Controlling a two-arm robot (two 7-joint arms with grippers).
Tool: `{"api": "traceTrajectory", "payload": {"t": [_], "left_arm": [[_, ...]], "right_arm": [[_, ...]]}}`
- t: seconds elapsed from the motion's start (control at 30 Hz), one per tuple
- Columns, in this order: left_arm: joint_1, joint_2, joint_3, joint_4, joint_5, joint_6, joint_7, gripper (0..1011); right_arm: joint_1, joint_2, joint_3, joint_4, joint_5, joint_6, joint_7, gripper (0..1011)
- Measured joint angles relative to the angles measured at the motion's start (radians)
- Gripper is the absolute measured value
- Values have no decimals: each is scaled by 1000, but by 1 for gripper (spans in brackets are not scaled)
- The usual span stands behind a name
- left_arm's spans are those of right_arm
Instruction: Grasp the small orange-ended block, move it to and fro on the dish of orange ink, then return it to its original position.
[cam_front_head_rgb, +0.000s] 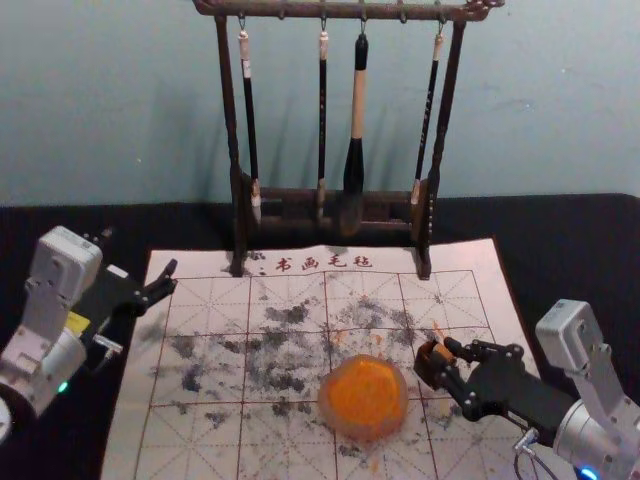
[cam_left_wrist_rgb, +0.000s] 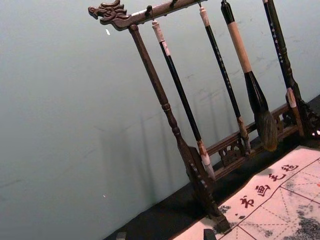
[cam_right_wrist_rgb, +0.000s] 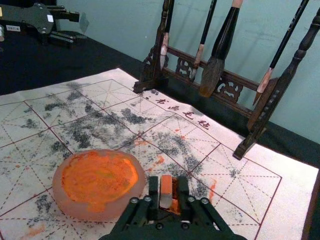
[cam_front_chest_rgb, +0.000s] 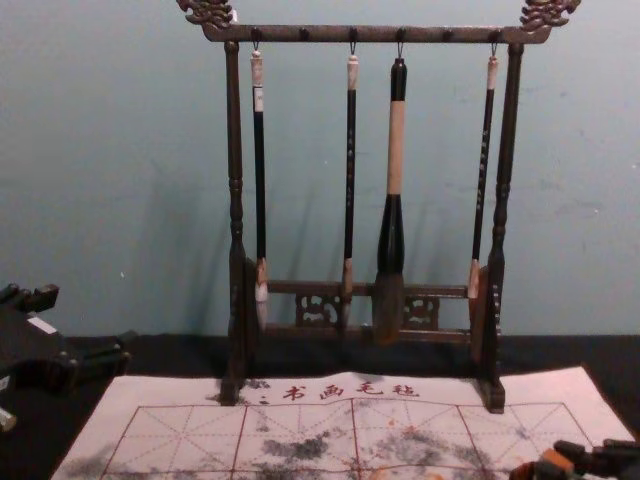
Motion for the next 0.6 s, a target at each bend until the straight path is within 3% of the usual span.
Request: {"api": "traceTrajectory", "payload": {"t": [0.1, 0.2, 0.6], "left_arm": [[0, 0, 0, 0, 0, 0, 0, 1001], [0, 0, 0, 0, 0, 0, 0, 1001], [0, 0, 0, 0, 0, 0, 0, 1001]], "right_arm": [[0, 0, 0, 0, 0, 0, 0, 132], [0, 0, 0, 0, 0, 0, 0, 87], [0, 0, 0, 0, 0, 0, 0, 87]]}}
